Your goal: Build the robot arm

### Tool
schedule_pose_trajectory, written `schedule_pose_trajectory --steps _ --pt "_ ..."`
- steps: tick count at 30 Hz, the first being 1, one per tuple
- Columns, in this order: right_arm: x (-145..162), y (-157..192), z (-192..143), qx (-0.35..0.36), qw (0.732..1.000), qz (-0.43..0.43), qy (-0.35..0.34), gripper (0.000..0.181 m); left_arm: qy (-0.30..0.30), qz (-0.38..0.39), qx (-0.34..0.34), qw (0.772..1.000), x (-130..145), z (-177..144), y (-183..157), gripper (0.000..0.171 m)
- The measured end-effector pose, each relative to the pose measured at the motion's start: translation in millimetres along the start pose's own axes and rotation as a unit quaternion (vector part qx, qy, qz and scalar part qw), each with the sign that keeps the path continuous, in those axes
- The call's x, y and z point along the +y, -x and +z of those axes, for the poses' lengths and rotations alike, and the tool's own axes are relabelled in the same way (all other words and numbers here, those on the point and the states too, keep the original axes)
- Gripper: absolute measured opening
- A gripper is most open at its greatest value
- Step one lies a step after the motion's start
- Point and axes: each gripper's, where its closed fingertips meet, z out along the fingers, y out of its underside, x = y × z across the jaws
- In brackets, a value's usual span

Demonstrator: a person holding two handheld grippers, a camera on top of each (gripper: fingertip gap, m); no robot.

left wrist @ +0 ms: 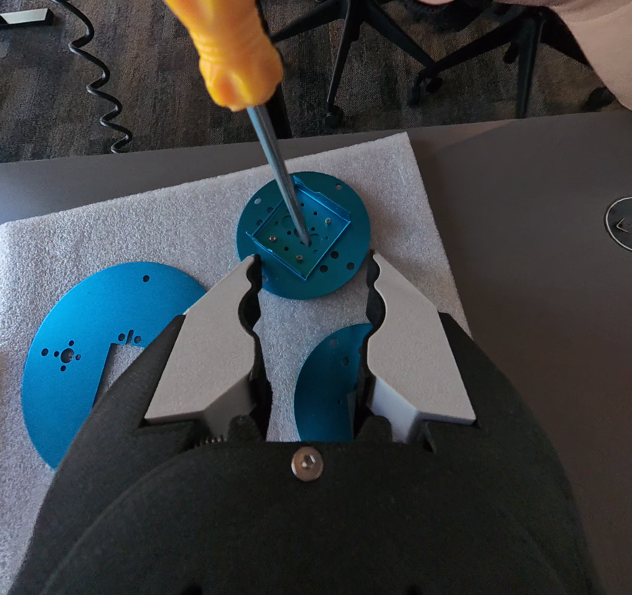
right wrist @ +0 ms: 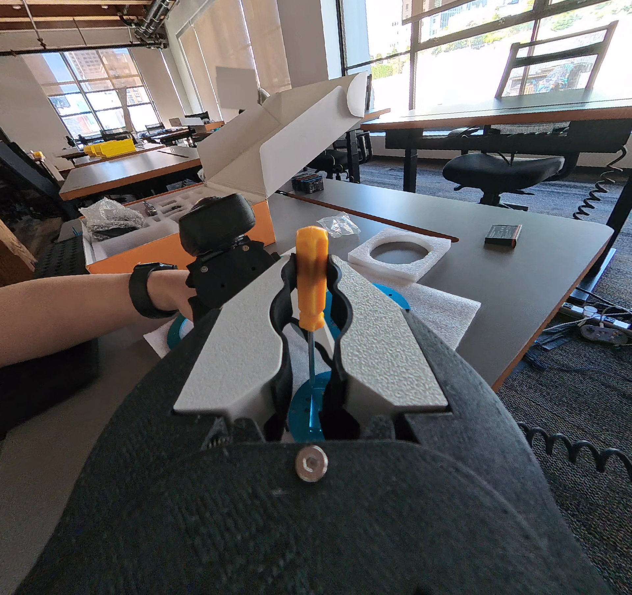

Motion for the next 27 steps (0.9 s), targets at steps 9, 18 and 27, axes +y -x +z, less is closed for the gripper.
schedule_pose_trajectory --steps 9,18,27 --pt "-2.6 -0.1 -2.5 -0.004 1.0 0.008 -0.009 0.015 -0.001 -0.028 -0.001 1.0 2.0 1.8 9.5 0.081" --pt "1.5 0.4 0.5 -0.003 1.0 0.008 0.002 0.015 0.001 -0.021 0.012 1.0 -1.0 4.0 2.9 0.082" --pt "5.2 0.1 2.0 -0.004 1.0 0.007 0.013 0.014 -0.003 -0.026 0.006 1.0 -1.6 4.7 3.9 0.073"
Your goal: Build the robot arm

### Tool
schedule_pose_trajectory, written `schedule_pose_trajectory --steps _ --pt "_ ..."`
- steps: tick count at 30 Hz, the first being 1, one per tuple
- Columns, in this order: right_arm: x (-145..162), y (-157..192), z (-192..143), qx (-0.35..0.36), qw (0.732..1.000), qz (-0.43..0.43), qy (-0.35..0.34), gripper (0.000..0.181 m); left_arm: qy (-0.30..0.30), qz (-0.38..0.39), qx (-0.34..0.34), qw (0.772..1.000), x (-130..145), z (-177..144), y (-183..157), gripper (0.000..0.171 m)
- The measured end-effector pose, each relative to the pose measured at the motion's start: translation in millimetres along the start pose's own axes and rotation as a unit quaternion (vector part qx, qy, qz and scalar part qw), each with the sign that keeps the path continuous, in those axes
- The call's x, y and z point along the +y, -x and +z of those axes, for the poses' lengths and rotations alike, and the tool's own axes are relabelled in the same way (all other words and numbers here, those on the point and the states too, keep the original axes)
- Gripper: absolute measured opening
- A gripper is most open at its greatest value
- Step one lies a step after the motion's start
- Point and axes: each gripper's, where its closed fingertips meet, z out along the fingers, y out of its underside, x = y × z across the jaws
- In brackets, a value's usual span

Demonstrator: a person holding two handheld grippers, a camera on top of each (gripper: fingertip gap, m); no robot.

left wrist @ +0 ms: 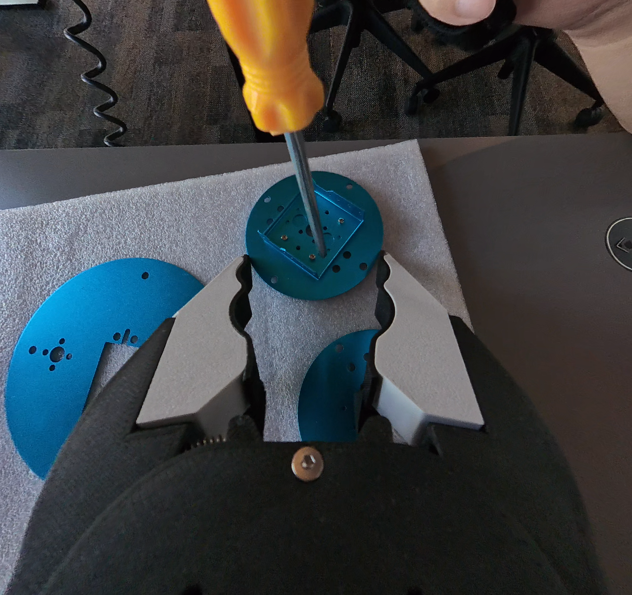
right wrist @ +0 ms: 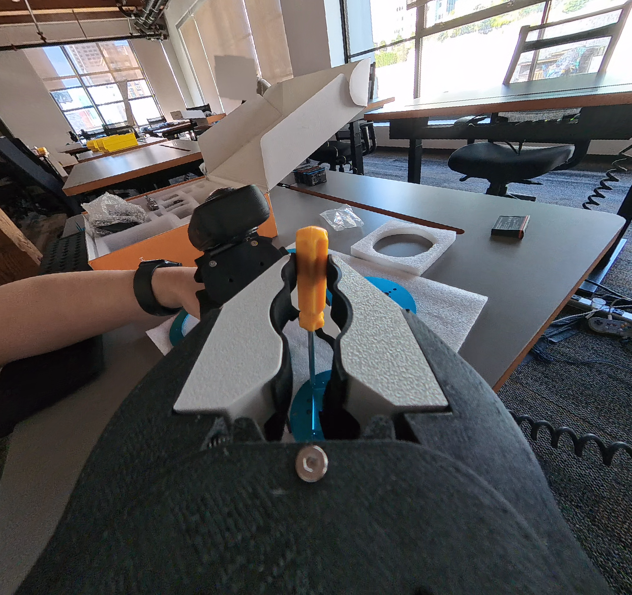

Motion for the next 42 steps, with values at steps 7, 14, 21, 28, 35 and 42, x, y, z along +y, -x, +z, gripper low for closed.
schedule_pose_trajectory --steps 7,14,21,28,35,42 --pt "0.7 -3.8 -0.9 0.005 1.0 0.004 -0.002 0.015 0.001 -0.003 -0.003 1.0 1.1 0.6 0.9 0.074" --pt "2.8 -6.0 -0.9 0.011 1.0 0.0 0.004 0.014 0.008 0.008 -0.01 1.0 -0.2 -0.9 0.2 0.072" --pt "4.4 -9.2 -0.6 0.014 1.0 -0.001 0.004 0.015 0.014 0.02 -0.018 1.0 0.8 -4.5 1.8 0.072" --pt "5.0 -7.8 1.1 0.003 1.0 0.001 0.0 0.015 0.018 0.021 -0.015 1.0 1.5 -4.7 1.3 0.072" --pt "7.1 -9.5 2.0 0.0 1.0 0.005 0.001 0.015 0.019 0.018 -0.012 1.0 2.0 -4.6 1.2 0.072" --pt "9.1 -8.7 3.9 -0.002 1.0 0.005 0.006 0.015 0.02 0.022 -0.015 0.999 1.6 -5.0 1.2 0.072"
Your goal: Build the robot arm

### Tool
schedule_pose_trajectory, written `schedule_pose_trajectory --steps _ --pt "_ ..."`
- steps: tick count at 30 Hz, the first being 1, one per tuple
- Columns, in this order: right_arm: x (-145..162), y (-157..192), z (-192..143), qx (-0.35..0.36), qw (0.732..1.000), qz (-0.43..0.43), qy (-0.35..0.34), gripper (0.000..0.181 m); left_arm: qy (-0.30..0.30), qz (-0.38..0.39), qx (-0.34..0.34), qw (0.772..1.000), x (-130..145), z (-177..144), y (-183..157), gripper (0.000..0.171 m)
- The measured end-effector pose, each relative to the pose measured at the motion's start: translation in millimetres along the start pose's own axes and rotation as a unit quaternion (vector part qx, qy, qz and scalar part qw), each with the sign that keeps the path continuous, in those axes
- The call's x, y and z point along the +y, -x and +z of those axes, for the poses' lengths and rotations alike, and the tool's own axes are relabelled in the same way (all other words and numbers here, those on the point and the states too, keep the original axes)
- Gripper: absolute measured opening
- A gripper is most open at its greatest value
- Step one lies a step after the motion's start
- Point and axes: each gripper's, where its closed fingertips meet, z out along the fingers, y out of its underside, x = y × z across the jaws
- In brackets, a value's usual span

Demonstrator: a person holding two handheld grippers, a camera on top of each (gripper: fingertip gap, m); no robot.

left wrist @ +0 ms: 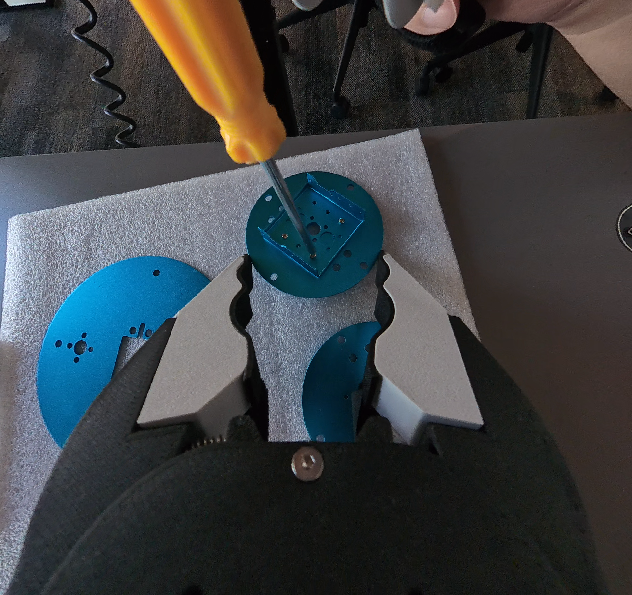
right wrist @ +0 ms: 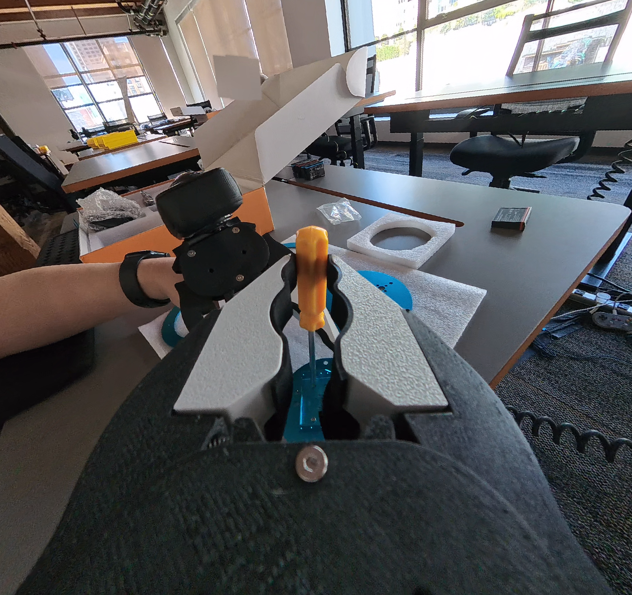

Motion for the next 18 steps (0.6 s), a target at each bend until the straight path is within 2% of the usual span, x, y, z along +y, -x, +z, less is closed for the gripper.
schedule_pose_trajectory --steps 18 --pt "-0.3 2.5 -1.3 -0.009 1.0 -0.013 0.0 0.015 -0.006 -0.015 0.007 1.0 -3.0 -1.1 -0.2 0.071"
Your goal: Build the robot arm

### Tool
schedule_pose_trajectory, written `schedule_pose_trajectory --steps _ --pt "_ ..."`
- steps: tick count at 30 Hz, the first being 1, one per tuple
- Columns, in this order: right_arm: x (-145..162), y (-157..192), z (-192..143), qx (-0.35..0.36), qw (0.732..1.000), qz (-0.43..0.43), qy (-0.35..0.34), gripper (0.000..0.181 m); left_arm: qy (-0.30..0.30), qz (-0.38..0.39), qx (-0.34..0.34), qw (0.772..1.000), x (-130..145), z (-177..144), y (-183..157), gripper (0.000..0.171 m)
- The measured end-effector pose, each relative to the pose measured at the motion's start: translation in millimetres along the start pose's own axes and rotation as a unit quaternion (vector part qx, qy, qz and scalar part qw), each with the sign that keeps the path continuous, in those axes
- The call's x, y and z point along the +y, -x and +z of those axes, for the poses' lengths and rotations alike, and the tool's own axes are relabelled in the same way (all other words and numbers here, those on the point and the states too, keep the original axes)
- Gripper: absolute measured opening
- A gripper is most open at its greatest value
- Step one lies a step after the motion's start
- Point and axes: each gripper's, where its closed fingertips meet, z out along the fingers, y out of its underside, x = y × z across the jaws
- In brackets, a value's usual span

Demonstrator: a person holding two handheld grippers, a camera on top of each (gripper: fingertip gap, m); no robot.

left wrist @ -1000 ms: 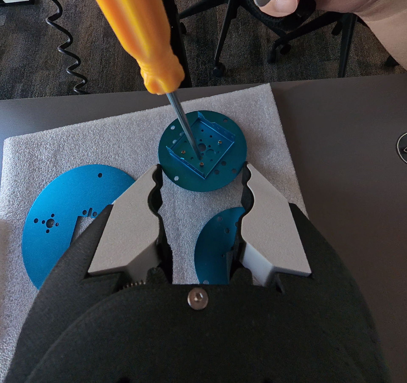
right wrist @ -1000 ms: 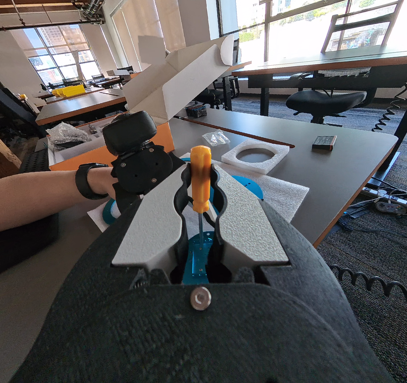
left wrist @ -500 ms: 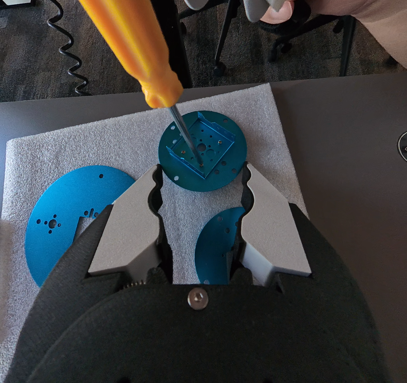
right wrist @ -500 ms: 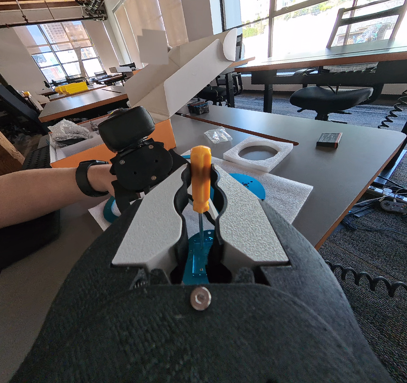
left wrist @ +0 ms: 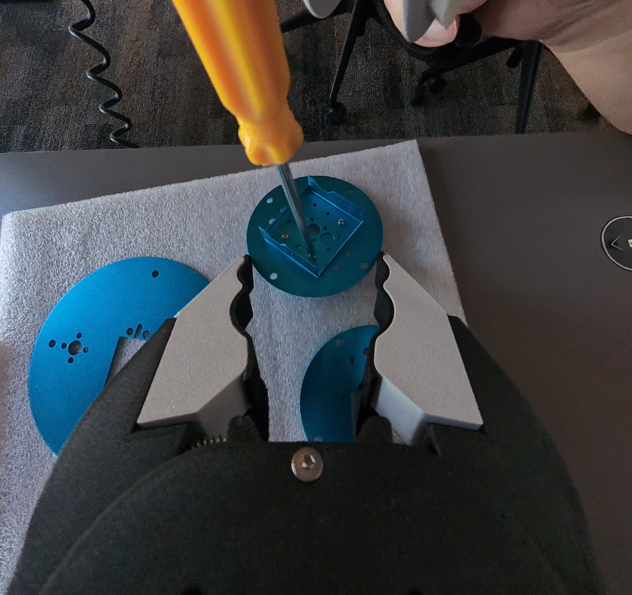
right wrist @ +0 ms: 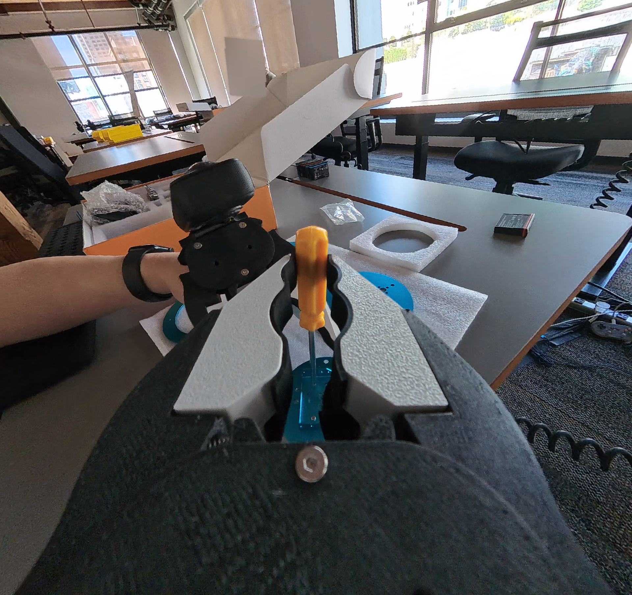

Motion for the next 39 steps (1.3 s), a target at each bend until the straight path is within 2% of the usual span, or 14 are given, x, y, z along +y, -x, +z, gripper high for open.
schedule_pose_trajectory --steps 9,17,39 --pt "-4.7 -1.4 -2.5 0.012 1.0 -0.011 -0.005 0.015 0.001 -0.024 -0.003 1.0 -5.3 -0.2 2.8 0.071" --pt "-2.1 -1.6 1.1 0.004 1.0 0.015 0.0 0.015 0.035 -0.072 0.014 0.997 0.9 -4.4 -1.2 0.072" --pt "1.8 6.3 9.5 -0.008 0.999 0.017 0.03 0.015 0.061 -0.101 0.031 0.993 5.9 -8.6 -8.1 0.071"
